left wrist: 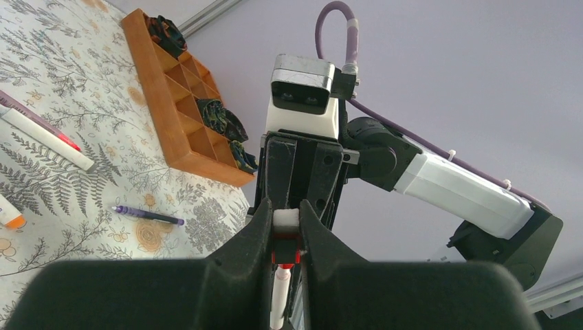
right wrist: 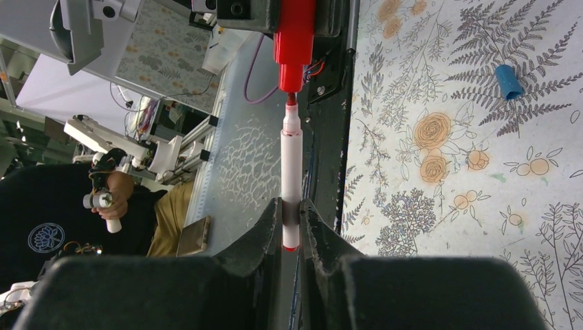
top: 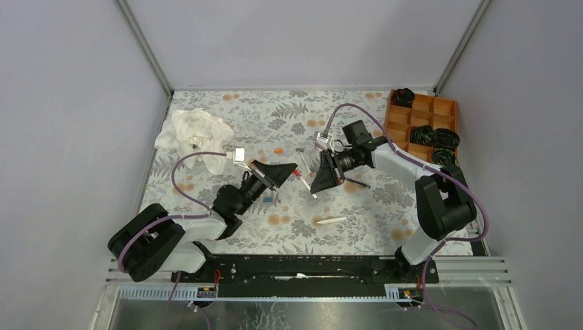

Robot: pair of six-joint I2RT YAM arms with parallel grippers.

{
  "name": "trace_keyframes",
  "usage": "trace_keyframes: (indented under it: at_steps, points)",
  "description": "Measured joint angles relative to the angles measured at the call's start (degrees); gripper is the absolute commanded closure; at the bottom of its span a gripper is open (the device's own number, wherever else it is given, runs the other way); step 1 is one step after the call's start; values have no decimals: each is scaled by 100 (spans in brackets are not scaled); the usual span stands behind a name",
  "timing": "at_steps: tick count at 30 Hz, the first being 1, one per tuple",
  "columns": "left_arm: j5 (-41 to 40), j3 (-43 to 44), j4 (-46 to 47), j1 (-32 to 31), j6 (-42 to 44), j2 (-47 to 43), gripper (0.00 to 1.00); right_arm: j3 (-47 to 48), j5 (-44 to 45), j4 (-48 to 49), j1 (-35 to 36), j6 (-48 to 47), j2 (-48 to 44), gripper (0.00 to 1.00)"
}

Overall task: Insert the pens into the pen caps
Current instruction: Insert the pen cap onto the pen.

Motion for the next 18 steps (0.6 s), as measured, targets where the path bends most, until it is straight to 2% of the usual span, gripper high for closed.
trace_keyframes:
  at_steps: [18]
  points:
    - [11, 2, 33, 0, -7, 96, 100, -2, 0, -2, -2, 0, 0, 100]
